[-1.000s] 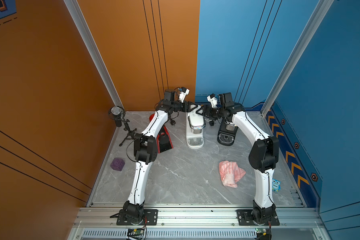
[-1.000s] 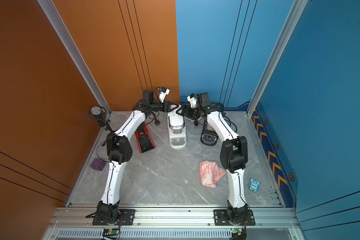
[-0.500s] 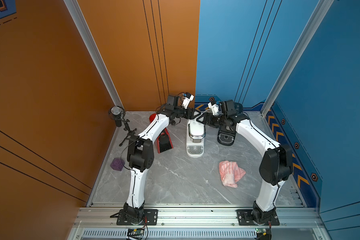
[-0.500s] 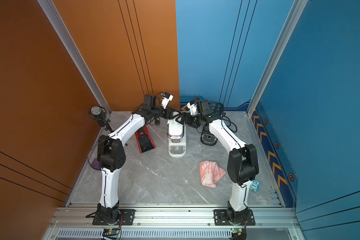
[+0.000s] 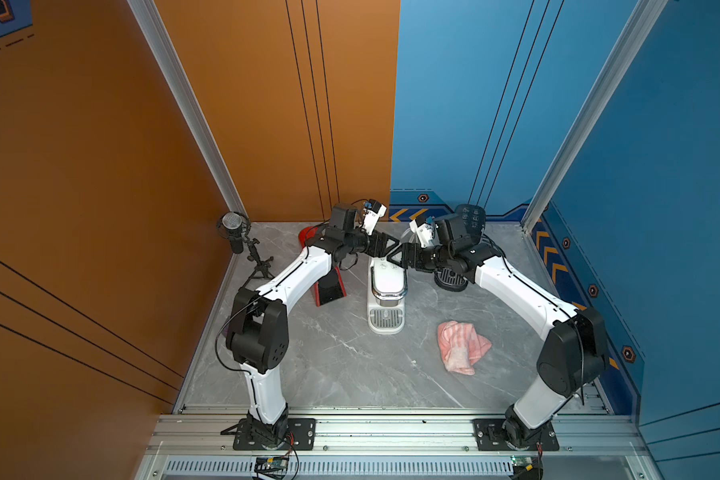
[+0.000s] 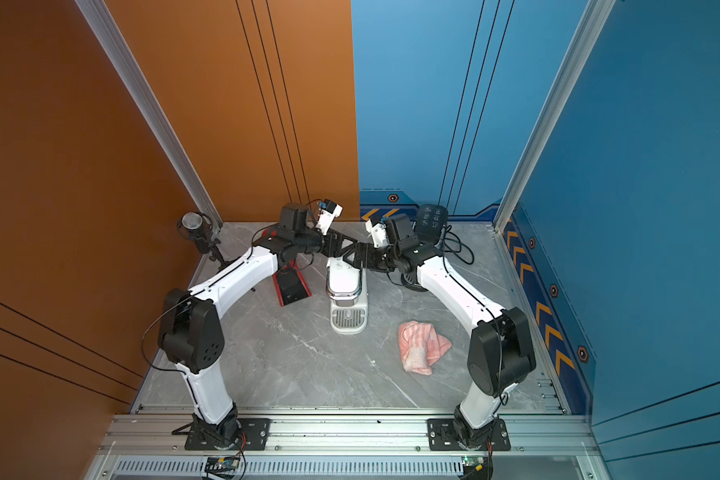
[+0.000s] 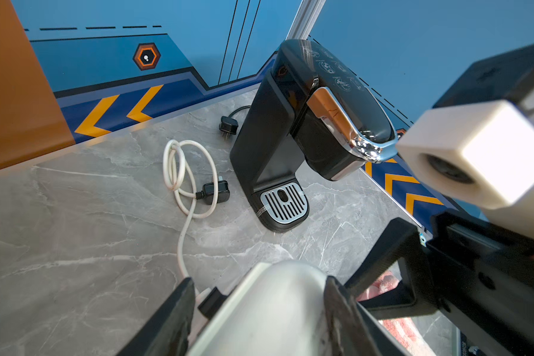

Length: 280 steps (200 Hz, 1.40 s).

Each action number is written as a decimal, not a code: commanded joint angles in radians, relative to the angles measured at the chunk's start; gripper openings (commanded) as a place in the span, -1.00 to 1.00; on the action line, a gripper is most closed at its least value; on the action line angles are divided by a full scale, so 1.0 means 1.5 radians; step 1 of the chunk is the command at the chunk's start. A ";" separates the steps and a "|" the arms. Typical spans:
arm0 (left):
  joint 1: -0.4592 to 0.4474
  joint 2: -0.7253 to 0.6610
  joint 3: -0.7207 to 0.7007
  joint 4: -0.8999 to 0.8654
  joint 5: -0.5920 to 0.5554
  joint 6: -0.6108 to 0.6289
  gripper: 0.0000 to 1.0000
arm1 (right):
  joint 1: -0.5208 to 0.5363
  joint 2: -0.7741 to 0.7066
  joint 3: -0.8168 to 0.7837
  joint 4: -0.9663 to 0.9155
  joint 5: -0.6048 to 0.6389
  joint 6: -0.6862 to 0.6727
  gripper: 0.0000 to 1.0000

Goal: Wipe the surface of a coffee machine
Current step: Move the coffee machine to the center of the board.

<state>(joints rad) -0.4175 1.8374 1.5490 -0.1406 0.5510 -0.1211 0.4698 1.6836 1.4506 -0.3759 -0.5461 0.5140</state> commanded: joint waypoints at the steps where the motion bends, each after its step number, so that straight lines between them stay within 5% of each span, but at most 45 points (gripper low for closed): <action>1: -0.072 -0.025 -0.085 -0.094 0.043 0.002 0.32 | 0.024 0.010 -0.045 -0.035 -0.020 0.010 0.63; 61: -0.107 -0.112 -0.187 -0.053 0.014 -0.029 0.31 | 0.045 -0.056 -0.094 -0.062 0.007 0.011 0.62; 97: -0.117 -0.141 -0.211 -0.049 -0.007 -0.029 0.36 | 0.073 -0.099 -0.094 -0.111 0.098 0.012 0.67; 198: -0.052 -0.187 -0.191 -0.056 -0.044 -0.066 1.00 | 0.019 -0.169 -0.032 -0.221 0.194 0.030 0.73; 215: -0.046 -0.211 -0.176 -0.062 -0.070 -0.074 0.97 | 0.016 -0.195 -0.027 -0.241 0.225 0.032 0.73; 248: -0.042 -0.249 -0.089 -0.142 -0.191 -0.186 0.97 | -0.026 -0.268 -0.062 -0.298 0.330 0.044 0.76; 280: -0.046 -0.332 -0.123 -0.149 -0.199 -0.287 0.97 | -0.106 -0.336 -0.179 -0.338 0.339 0.063 0.84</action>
<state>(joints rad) -0.4847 1.4460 1.3758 -0.3035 0.3122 -0.4065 0.3775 1.2316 1.2995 -0.7597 -0.1123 0.5732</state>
